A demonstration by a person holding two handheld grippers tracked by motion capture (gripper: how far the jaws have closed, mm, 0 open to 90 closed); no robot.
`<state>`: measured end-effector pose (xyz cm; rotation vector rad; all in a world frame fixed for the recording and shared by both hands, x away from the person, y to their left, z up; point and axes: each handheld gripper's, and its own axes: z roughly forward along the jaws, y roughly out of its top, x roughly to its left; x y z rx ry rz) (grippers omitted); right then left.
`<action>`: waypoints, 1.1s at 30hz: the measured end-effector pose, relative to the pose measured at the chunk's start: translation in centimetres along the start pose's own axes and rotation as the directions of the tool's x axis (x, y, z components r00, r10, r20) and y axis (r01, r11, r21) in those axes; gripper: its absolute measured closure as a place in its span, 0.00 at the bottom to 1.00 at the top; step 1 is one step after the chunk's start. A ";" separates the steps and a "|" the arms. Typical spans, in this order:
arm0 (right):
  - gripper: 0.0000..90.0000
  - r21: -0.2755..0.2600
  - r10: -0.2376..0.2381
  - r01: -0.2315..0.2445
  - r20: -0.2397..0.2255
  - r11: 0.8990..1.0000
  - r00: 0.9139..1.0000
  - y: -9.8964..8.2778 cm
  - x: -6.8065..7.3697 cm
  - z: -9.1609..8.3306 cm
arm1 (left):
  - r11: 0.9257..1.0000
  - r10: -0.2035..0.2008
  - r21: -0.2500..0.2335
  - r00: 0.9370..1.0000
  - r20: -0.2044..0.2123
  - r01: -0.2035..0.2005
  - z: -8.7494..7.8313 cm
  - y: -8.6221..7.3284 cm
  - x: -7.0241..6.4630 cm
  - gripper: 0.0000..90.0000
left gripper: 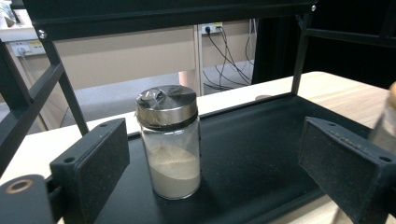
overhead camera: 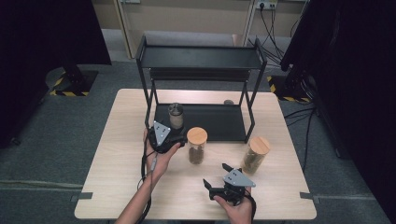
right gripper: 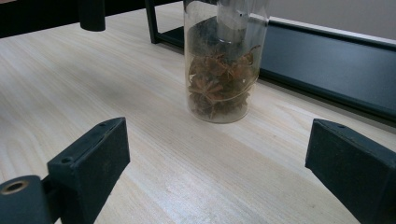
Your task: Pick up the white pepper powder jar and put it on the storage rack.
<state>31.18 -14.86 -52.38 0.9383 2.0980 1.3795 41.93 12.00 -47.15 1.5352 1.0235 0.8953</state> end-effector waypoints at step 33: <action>0.07 0.000 0.001 -0.001 0.001 1.000 1.000 0.0 0.0 0.0 | 1.000 -0.005 -0.006 0.999 0.041 0.005 -4.2 -1.8 -0.8 0.09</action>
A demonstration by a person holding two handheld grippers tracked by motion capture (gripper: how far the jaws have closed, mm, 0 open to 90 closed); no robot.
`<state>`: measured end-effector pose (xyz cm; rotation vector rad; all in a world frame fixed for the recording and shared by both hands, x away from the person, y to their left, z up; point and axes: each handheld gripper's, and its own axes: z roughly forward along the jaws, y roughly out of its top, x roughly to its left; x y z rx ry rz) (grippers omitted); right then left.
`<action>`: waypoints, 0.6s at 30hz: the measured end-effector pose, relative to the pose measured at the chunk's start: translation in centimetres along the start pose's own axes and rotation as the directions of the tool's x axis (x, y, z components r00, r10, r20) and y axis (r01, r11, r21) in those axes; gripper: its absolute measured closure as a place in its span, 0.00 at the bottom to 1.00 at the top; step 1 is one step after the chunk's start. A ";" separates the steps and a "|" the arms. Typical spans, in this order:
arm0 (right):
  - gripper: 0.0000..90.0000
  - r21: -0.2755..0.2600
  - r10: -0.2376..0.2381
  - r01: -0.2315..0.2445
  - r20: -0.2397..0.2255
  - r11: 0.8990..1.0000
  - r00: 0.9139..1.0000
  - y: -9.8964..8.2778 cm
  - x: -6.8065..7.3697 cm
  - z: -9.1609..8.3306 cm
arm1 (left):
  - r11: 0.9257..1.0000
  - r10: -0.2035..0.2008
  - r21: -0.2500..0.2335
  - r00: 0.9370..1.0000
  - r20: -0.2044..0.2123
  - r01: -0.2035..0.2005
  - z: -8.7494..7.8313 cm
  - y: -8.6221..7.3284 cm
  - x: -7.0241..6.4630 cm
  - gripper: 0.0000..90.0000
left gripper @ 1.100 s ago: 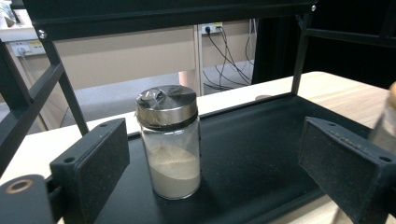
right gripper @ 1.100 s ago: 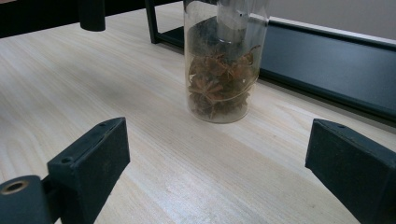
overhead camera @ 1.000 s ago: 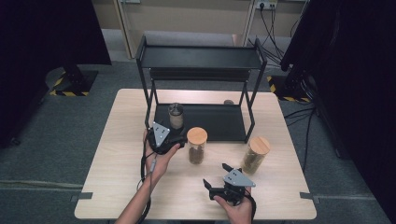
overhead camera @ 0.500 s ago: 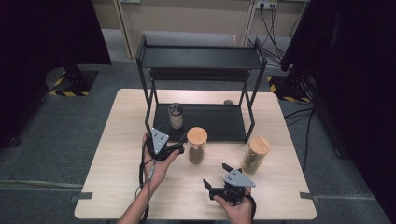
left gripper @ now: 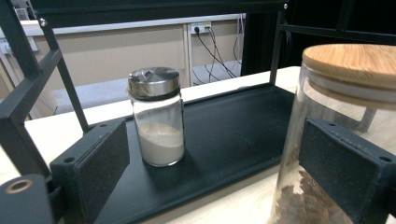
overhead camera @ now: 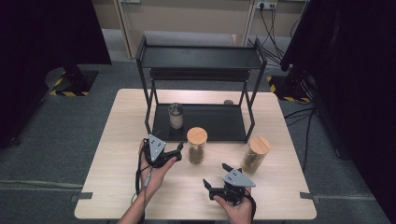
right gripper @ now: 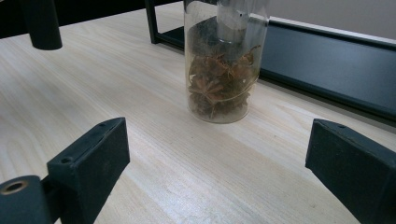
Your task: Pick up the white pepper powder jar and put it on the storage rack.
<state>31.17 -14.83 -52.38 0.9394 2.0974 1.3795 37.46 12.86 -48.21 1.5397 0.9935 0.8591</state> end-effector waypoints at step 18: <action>0.07 -0.001 0.003 -0.003 0.000 1.000 1.000 0.0 0.0 0.0 | 0.999 -0.022 0.028 0.999 0.038 0.021 -1.9 -2.0 -0.4 0.09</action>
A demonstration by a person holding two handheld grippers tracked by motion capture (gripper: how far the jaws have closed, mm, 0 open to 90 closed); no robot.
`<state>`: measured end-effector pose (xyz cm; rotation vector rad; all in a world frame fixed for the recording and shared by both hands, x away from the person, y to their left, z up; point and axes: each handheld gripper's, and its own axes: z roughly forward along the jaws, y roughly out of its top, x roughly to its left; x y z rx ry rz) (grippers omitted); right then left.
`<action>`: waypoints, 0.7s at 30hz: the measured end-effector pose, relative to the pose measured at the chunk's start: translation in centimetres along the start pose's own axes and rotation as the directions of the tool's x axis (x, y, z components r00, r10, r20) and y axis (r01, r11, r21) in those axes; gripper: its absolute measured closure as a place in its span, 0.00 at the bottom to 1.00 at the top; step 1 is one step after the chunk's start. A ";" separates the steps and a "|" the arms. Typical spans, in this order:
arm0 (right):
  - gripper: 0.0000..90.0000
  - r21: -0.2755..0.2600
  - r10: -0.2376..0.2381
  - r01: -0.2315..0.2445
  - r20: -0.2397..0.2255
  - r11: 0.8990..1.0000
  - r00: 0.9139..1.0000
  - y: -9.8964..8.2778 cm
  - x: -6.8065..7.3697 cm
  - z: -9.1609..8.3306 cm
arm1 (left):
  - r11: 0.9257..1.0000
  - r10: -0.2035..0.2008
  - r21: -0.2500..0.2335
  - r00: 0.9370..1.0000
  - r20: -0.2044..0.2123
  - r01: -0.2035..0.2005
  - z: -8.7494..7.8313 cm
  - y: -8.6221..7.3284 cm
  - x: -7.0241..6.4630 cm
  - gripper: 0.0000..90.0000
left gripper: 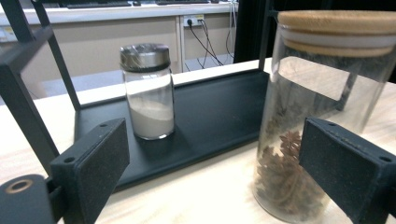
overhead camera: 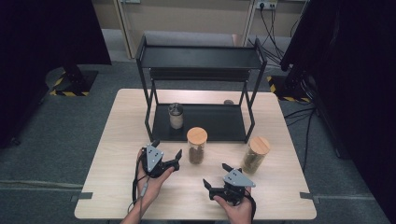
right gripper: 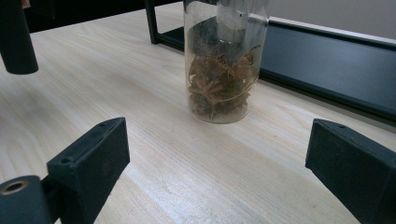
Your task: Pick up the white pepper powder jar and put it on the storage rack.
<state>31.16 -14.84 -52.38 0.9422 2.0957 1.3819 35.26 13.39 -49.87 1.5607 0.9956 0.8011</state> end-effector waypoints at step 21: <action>0.07 -0.003 0.005 -0.005 -0.001 1.000 1.000 0.0 -0.1 0.0 | 0.999 -0.033 0.028 0.998 0.053 0.032 -2.6 -2.6 -0.8 0.09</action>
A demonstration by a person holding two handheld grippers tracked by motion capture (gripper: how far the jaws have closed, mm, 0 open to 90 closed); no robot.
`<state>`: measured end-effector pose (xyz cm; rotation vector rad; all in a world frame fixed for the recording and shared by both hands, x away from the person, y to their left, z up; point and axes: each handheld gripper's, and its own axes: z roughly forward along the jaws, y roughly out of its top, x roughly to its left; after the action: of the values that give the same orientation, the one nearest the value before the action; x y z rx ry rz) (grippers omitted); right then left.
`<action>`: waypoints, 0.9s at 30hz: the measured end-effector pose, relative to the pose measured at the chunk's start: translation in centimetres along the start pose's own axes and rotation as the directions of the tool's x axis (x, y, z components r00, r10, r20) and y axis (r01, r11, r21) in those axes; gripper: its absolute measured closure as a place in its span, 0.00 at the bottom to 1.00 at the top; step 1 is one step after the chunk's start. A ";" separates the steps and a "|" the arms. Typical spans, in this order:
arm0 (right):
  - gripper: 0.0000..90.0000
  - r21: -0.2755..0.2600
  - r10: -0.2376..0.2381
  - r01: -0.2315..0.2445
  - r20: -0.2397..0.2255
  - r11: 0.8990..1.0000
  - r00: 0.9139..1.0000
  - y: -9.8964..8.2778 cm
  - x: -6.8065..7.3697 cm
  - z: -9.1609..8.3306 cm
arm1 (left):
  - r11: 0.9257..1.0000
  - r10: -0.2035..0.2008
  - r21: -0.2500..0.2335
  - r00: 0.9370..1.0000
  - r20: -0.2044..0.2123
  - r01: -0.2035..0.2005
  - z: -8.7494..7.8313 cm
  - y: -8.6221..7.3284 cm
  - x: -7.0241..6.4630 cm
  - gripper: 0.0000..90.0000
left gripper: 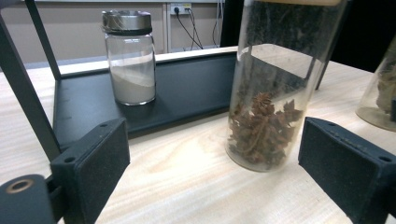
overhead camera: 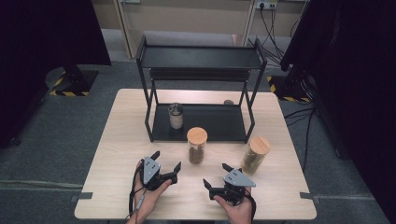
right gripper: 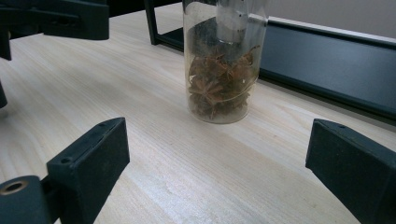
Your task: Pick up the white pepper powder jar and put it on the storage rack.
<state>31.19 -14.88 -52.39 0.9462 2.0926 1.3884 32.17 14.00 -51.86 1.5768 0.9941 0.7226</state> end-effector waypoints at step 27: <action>0.07 0.000 -0.004 0.004 -0.003 1.000 1.000 0.0 0.1 0.0 | 1.000 -0.007 -0.009 1.000 0.025 0.007 -0.9 -1.4 -0.7 0.09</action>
<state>31.13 -14.82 -52.39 0.9401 2.0954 1.3883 30.74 13.91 -52.97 1.5700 0.9761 0.6998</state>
